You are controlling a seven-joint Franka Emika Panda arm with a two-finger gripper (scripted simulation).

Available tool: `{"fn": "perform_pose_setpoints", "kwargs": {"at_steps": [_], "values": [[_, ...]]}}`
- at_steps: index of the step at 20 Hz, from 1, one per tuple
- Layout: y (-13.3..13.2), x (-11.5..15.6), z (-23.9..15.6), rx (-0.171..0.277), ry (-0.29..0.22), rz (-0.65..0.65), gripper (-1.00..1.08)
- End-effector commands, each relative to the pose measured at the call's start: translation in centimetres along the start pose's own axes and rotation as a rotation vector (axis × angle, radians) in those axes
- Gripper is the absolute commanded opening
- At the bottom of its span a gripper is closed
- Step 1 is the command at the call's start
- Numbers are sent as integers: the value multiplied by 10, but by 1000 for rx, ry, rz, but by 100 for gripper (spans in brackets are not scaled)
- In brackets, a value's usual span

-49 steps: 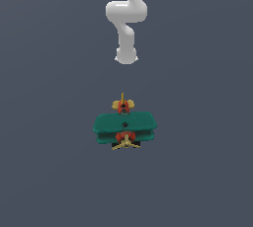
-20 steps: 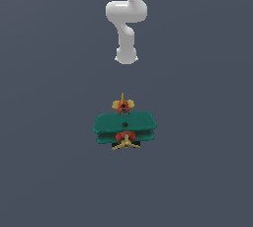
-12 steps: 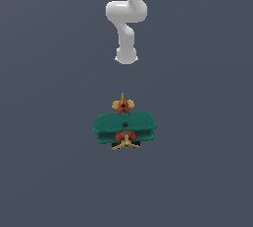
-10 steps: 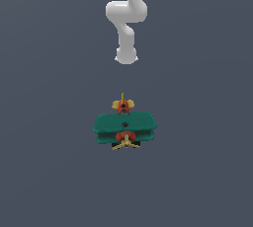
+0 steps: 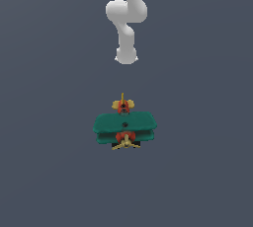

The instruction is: Pick up the object and move it to a goal position.

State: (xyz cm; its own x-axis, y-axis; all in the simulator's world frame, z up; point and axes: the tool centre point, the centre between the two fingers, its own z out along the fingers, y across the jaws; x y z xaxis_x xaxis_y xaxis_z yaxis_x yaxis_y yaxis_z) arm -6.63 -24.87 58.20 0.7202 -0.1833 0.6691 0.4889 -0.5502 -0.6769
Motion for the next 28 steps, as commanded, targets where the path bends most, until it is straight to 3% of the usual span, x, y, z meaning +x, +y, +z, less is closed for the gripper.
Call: {"fn": "perform_pose_setpoints", "kwargs": {"at_steps": [1,15,28], "values": [[17,-4,4,32,7,15,28],[118,-41,52,190,19,117,28],[206,-101,130,310,-7,232,28]]}}
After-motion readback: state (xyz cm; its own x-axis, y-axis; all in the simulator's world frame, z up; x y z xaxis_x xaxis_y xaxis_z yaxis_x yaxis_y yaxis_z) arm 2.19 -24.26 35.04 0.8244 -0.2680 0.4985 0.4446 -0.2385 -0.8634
